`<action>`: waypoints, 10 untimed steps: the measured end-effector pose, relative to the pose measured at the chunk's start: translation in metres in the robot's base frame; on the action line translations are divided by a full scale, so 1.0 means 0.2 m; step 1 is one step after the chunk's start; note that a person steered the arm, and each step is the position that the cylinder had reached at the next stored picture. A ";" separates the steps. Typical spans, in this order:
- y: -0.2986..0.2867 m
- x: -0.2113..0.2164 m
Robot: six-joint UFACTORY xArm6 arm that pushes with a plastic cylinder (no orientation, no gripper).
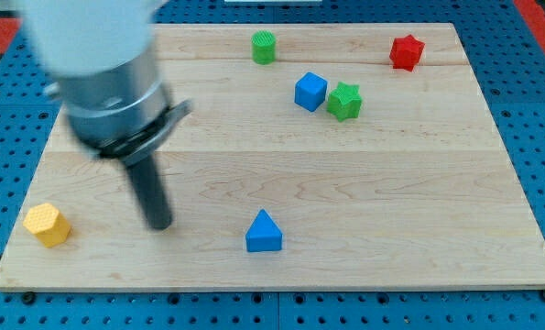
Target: Move the red circle diagonally top right to the blue triangle
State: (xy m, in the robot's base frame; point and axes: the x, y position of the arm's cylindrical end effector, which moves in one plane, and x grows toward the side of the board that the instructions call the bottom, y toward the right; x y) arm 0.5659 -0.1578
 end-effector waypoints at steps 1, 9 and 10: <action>-0.19 -0.05; 0.72 -0.93; 0.57 -0.62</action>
State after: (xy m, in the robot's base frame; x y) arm 0.4418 -0.0435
